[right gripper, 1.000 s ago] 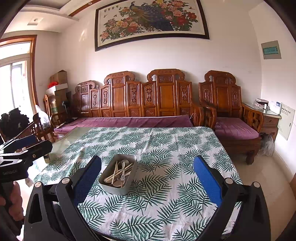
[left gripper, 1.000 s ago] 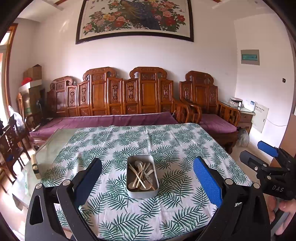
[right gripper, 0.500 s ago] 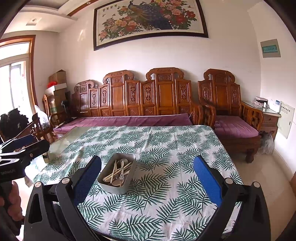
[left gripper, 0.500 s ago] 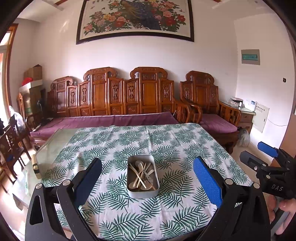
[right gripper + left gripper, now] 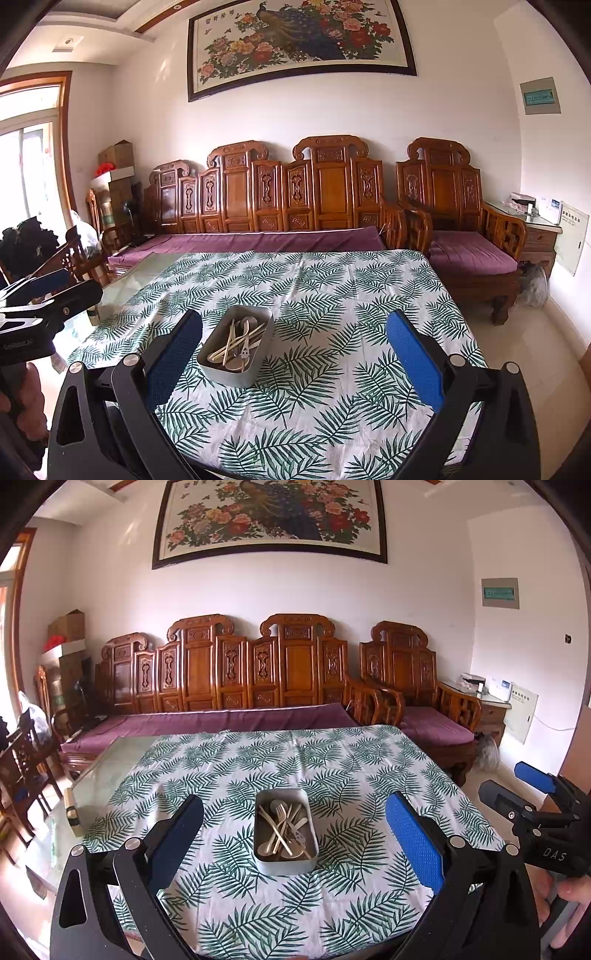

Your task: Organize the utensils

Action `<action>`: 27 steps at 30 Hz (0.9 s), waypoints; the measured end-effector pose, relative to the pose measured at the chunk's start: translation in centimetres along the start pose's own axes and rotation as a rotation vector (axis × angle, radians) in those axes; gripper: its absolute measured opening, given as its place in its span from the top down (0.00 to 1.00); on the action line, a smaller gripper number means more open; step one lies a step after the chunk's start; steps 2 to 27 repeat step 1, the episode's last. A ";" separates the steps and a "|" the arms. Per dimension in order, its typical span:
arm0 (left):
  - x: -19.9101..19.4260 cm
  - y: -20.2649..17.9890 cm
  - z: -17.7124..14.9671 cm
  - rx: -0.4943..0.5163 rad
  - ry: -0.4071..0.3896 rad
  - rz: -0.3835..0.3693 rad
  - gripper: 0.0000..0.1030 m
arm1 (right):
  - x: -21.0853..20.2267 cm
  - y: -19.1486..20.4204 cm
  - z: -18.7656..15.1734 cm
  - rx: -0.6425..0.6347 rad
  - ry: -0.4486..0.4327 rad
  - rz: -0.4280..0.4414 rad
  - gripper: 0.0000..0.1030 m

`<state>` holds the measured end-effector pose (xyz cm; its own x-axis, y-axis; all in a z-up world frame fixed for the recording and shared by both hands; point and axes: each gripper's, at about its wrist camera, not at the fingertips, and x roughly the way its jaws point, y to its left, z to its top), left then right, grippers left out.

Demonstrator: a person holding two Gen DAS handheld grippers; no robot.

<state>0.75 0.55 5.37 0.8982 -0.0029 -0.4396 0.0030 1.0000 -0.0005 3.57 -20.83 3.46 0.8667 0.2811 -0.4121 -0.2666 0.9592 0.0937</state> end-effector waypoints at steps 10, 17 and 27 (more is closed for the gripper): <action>0.0 0.0 0.0 0.000 0.000 -0.002 0.07 | 0.0 0.0 0.0 0.001 0.000 0.000 0.03; 0.0 0.0 0.0 0.000 0.000 -0.002 0.07 | 0.0 0.0 0.0 0.001 0.000 0.000 0.03; 0.0 0.0 0.0 0.000 0.000 -0.002 0.07 | 0.0 0.0 0.0 0.001 0.000 0.000 0.03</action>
